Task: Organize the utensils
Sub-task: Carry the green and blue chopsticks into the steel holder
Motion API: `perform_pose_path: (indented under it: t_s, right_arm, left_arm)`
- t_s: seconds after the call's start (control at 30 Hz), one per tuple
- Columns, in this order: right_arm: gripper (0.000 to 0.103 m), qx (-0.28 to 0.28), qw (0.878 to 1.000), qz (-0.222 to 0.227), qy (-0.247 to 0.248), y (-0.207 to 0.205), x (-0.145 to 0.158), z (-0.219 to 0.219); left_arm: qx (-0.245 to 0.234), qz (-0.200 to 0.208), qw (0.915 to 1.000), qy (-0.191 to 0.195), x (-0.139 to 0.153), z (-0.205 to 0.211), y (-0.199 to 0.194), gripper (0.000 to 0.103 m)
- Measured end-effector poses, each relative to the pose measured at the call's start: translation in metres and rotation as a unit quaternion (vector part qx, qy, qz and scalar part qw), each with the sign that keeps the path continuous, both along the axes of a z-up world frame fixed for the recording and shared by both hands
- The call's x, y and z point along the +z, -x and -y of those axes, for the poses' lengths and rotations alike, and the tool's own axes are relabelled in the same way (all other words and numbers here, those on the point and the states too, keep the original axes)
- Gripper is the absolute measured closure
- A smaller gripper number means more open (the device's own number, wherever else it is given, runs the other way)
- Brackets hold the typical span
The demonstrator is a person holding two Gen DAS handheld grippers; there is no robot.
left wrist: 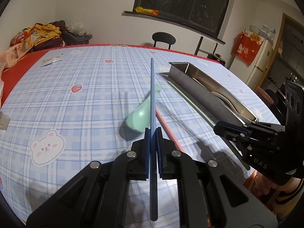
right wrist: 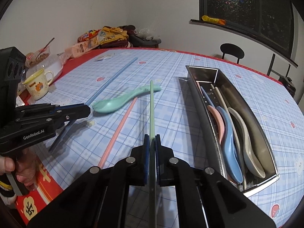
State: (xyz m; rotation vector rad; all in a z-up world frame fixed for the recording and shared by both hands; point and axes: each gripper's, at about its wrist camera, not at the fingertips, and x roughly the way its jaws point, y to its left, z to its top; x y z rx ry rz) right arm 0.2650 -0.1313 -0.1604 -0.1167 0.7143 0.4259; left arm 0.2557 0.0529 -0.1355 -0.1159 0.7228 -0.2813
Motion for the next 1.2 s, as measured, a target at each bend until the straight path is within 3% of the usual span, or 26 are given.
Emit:
perform_pose_path:
  t_s: [0.33,0.5,0.67,0.87,0.97,1.07,1.2]
  right_arm:
    - [0.097,-0.014,0.996,0.046,-0.08,0.013,0.015,0.029]
    - [0.097,-0.003,0.992,0.021,-0.121,0.007,0.013,0.04]
    - [0.097,0.007,0.986,-0.009,-0.169,-0.006,0.019,0.061]
    - [0.097,0.017,0.986,0.015,-0.164,-0.035,0.048,0.096]
    - [0.097,0.008,0.986,0.021,-0.166,-0.057,0.055,0.116]
    - [0.097,-0.005,0.979,0.018,-0.202,-0.074,0.049,0.139]
    - [0.097,-0.019,0.974,-0.011,-0.225,-0.084,0.034,0.157]
  left_arm:
    - [0.031,0.048,0.9983,0.012,0.011,-0.012,0.018,0.093]
    - [0.05,0.034,0.998,0.016,0.012,-0.014,0.016,0.093]
    - [0.052,0.029,0.9966,0.057,0.028,-0.006,0.009,0.093]
    - [0.032,0.012,0.9925,0.118,0.043,0.037,-0.01,0.093]
    - [0.018,-0.004,0.9885,0.15,0.045,0.067,-0.022,0.093]
    - [0.011,-0.025,0.9814,0.19,0.042,0.094,-0.034,0.093]
    - [0.021,-0.043,0.9721,0.229,0.036,0.121,-0.049,0.093]
